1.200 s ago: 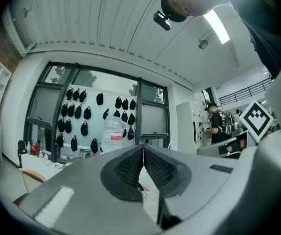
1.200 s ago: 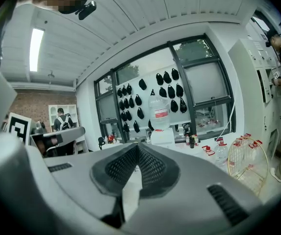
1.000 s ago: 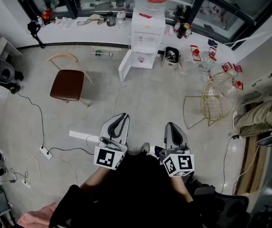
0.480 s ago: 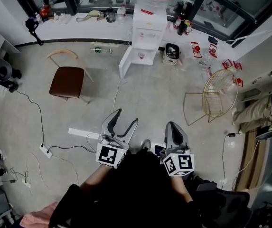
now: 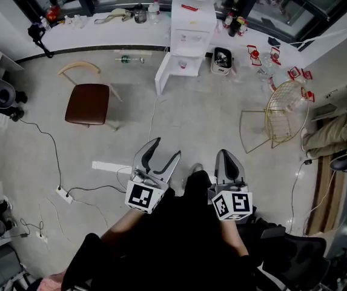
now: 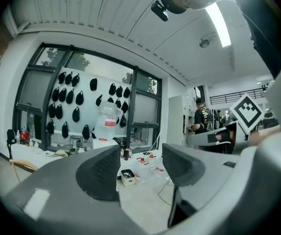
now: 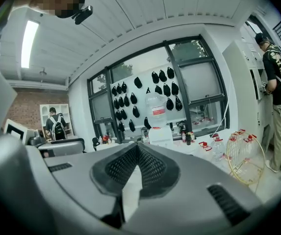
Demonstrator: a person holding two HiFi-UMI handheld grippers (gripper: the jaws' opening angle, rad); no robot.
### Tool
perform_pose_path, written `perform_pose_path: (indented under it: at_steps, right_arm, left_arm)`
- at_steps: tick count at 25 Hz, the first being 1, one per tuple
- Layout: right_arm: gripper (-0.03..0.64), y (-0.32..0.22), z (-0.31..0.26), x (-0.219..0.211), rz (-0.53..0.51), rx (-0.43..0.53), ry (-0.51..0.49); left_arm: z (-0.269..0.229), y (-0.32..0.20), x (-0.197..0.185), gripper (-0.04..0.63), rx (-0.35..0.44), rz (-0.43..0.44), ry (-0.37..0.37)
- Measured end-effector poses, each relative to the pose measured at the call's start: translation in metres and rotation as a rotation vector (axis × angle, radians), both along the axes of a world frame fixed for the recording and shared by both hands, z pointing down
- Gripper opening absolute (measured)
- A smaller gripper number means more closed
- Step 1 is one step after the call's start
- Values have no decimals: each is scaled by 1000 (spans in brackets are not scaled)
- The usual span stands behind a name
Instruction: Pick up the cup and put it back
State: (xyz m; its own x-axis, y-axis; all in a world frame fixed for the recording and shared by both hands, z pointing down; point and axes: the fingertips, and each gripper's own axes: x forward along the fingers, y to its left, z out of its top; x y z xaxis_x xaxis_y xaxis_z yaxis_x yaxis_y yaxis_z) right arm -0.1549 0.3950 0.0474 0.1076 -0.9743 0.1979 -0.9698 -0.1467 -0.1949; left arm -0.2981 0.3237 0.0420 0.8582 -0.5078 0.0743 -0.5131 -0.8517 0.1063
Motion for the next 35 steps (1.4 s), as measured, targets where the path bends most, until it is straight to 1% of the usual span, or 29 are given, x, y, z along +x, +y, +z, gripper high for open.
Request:
perform_pose_path:
  at_steps: [4, 9, 16, 22, 25, 29, 32, 35]
  right_arm:
    - [-5, -23, 3, 12, -13, 0, -5]
    - [-5, -69, 22, 55, -35, -3, -7]
    - [-5, -156, 30, 147, -124, -11, 32]
    - [-6, -229, 37, 237, -211, -29, 24]
    - [-5, -259, 49, 270, -248, -24, 30]
    - [-5, -288, 60, 299, -276, -13, 28]
    - [-5, -307, 71, 312, -290, -13, 23]
    - [-5, -331, 90, 321, -290, -19, 17]
  left_arm:
    - [14, -19, 12, 252, -29, -10, -20]
    - [33, -61, 56, 252, -29, -33, -41]
    - [31, -137, 143, 252, -24, -119, -48]
    - [37, -199, 220, 252, -31, -237, -67]
    - [51, -220, 246, 256, -39, -290, -75]
    - [58, -235, 273, 257, -22, -324, -97]
    - [72, -247, 287, 258, -56, -331, -107]
    - [89, -266, 302, 259, -70, -333, -86]
